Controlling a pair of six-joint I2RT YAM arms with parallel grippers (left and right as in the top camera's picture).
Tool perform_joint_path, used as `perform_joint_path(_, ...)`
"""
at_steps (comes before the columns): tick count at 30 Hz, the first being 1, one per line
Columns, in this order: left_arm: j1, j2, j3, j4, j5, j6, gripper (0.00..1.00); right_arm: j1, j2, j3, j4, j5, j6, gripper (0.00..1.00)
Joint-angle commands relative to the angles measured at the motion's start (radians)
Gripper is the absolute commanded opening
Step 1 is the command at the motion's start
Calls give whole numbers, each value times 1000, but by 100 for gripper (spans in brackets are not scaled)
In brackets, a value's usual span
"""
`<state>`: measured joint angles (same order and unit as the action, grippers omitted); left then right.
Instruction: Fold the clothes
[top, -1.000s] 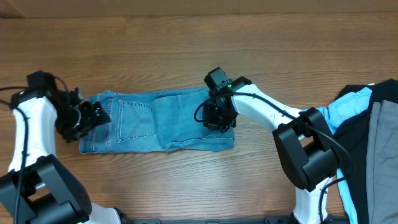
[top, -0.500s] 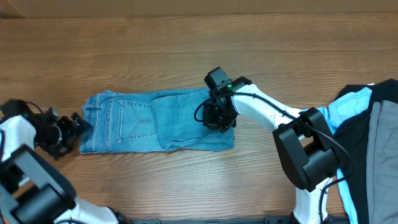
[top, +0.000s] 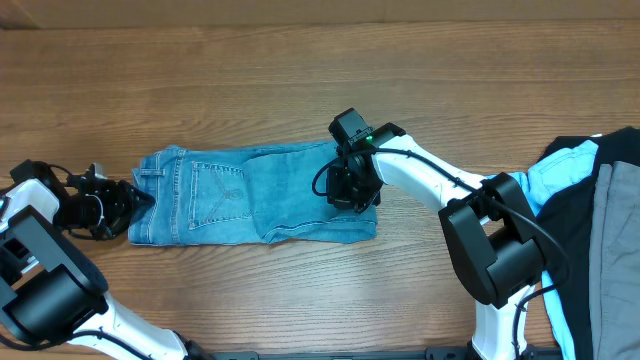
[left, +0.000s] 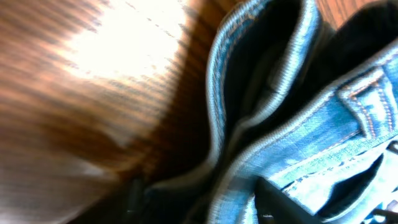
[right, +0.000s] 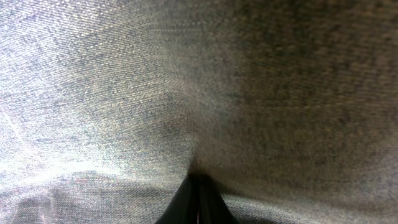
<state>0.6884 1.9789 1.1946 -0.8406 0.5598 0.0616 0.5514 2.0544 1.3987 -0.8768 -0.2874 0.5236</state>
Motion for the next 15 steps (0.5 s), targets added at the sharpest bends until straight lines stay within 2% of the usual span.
perform_joint_path(1,-17,104,-62,2,42,70,43,3,3,-5,-5,18,4,4)
perform_joint_path(4,-17,104,-60,-11,81,91,33,3,3,-5,-5,18,4,4)
perform_joint_path(10,-13,93,-11,-92,150,145,5,3,3,-5,-10,18,4,4)
perform_joint_path(15,-13,28,126,-259,147,150,4,3,3,-2,-27,18,-7,4)
